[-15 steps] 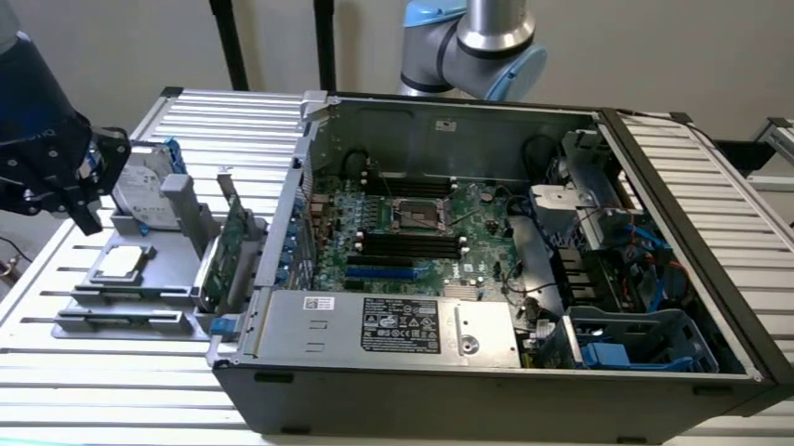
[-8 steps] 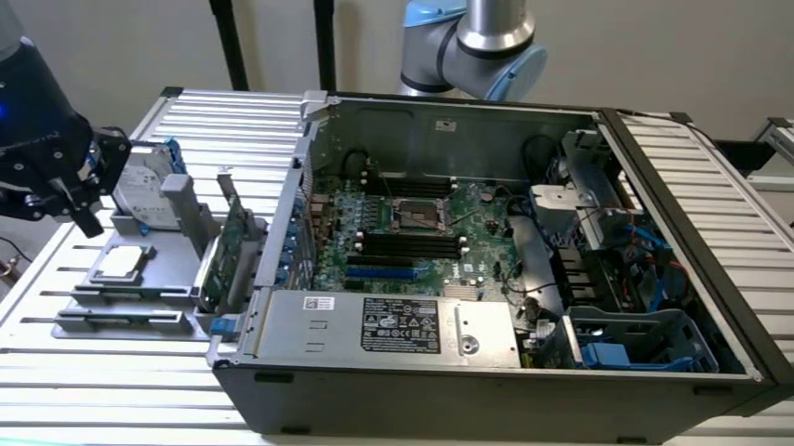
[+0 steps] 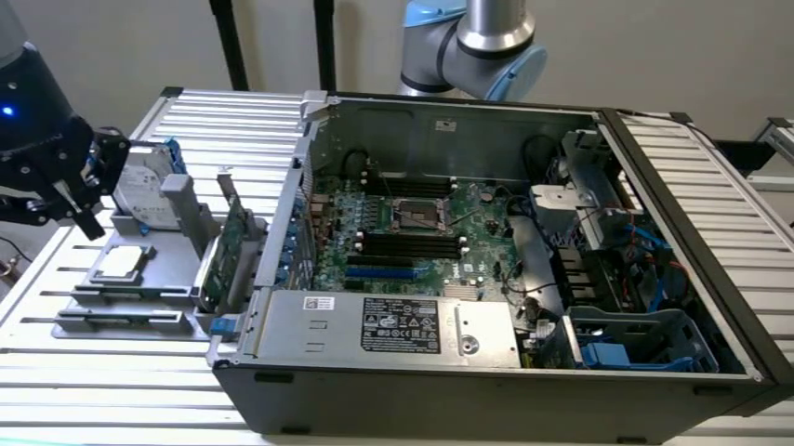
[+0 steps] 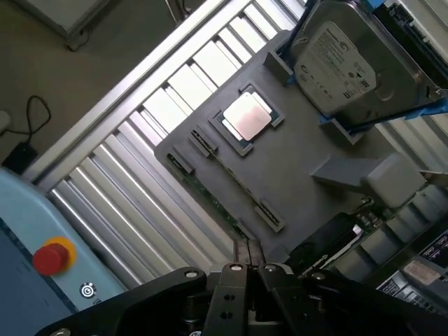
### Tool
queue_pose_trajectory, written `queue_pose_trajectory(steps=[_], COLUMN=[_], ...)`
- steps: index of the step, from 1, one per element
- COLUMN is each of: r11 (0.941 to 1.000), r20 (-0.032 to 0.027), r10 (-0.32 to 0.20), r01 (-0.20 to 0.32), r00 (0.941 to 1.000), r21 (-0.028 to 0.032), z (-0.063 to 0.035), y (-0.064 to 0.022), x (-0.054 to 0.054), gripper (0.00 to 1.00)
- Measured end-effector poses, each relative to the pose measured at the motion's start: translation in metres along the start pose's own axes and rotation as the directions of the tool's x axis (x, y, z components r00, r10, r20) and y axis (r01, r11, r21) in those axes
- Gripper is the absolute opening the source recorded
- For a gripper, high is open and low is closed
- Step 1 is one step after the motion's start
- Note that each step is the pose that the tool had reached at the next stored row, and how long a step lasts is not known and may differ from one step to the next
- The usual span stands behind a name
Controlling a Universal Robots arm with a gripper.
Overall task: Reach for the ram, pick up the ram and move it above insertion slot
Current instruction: 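Pick up the ram and move it above insertion slot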
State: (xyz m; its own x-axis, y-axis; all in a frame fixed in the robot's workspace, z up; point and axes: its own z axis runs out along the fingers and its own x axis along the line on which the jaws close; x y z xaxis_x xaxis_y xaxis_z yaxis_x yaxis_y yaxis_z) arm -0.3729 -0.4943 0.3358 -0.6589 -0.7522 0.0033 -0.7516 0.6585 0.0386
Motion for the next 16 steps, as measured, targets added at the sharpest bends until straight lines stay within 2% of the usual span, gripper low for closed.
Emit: queue_pose_trajectory(steps=[4, 8, 12, 16], r11=[0.9973, 0.9895, 0.9762, 0.9581], r20=[-0.0028, -0.0057, -0.0084, -0.0112], r10=[-0.073, -0.144, -0.217, -0.286], r01=[0.073, 0.145, 0.217, 0.286], r00=[0.9973, 0.9895, 0.9762, 0.9581], r21=[0.0001, 0.0001, -0.0002, -0.0007], z=[0.0015, 0.0032, 0.0050, 0.0067], y=[-0.0001, -0.0001, -0.0002, -0.0003], x=[0.0000, 0.0000, 0.0000, 0.0000], gripper=[0.11, 0.11, 0.11, 0.11])
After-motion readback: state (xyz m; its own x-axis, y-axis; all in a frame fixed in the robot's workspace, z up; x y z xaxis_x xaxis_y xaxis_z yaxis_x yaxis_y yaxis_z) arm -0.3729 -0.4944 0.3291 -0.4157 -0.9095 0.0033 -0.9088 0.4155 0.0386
